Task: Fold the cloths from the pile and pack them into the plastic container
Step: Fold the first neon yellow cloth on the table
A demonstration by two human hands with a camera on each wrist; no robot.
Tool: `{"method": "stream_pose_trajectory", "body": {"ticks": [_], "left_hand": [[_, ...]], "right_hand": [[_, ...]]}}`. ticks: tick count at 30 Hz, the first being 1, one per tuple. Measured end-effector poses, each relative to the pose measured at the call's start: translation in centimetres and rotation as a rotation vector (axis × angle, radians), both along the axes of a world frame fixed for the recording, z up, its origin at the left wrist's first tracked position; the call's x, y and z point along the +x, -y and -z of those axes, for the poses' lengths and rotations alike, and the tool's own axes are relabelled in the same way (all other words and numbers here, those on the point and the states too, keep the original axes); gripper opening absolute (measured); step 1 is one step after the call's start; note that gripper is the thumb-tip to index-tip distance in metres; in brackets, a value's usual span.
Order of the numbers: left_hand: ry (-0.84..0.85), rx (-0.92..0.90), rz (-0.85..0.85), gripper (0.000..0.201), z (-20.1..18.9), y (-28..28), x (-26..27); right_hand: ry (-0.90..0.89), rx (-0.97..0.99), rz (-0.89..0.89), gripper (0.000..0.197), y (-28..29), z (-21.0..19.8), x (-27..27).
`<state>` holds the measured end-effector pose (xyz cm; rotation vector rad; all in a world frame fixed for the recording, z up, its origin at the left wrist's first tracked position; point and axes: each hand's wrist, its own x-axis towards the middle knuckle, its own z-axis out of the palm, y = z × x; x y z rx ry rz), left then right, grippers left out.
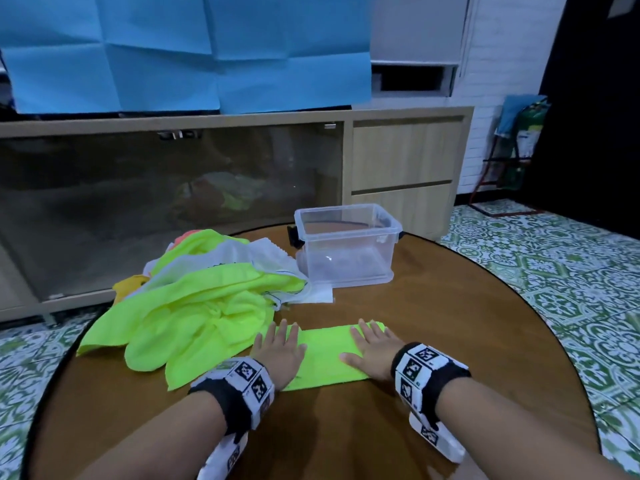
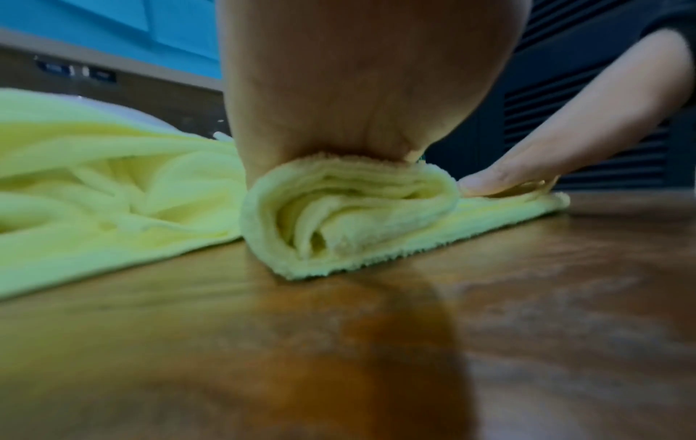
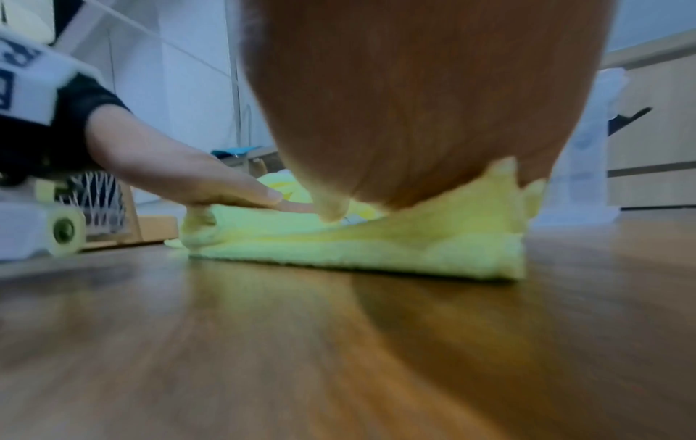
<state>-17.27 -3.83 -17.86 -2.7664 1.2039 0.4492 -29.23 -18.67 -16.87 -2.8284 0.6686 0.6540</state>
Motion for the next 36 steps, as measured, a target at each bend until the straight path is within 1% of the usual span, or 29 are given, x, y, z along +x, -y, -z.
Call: {"method": "stream_pose_trajectory", "body": {"ticks": [1,2,3,6,7,10,13,23,26,28,32,34,36], "left_hand": [[-0.005,-0.004,0.012,0.054,0.0,-0.3,0.2],[0.002,-0.009,0.02,0.054,0.1,-0.5,0.2],[0.015,-0.021,0.02,0.055,0.1,-0.6,0.0],[0.06,-0.03,0.019,0.058,0.6,-0.3,-0.4],[0.071,-0.01,0.024,0.058,0.6,-0.2,-0.6],[0.077,0.067,0.038,0.058,0.4,-0.2,-0.3],[0.038,0.106,0.013,0.06,0.3,-0.7,0.2],[0.003,0.076,-0.033,0.061,0.1,-0.7,0.0],[-0.021,0.032,-0.011,0.06,0.0,-1.2,0.1],[-0.009,0.004,0.019,0.06,0.1,-1.8,0.2],[-0.001,-0.019,0.034,0.06,0.2,-2.7,0.3],[0.007,-0.009,0.024,0.06,0.2,-2.6,0.2],[0.015,0.004,0.014,0.06,0.4,-2.1,0.1]], "right_hand": [[0.032,-0.002,-0.013,0.109,-0.4,-0.3,0.2],[0.066,-0.006,-0.031,0.12,-0.7,-0.5,0.6],[0.095,-0.014,-0.063,0.118,-1.0,-0.6,1.1],[0.106,-0.037,-0.12,0.074,-2.1,-0.5,2.2],[0.073,-0.028,-0.112,0.069,-2.3,-0.1,2.4],[-0.03,-0.025,-0.082,0.068,-2.5,1.0,2.8],[-0.051,-0.028,-0.068,0.07,-2.3,1.4,2.8],[-0.037,-0.03,0.083,0.071,1.1,1.1,-1.0],[-0.044,-0.023,0.14,0.071,1.9,1.1,-1.9],[-0.053,-0.019,0.168,0.071,2.0,1.2,-2.1],[-0.061,-0.084,0.142,0.072,1.7,0.9,-2.1],[-0.004,-0.148,0.061,0.072,1.3,0.3,-1.9],[0.059,-0.159,-0.033,0.07,0.5,-0.2,-1.3]]}}
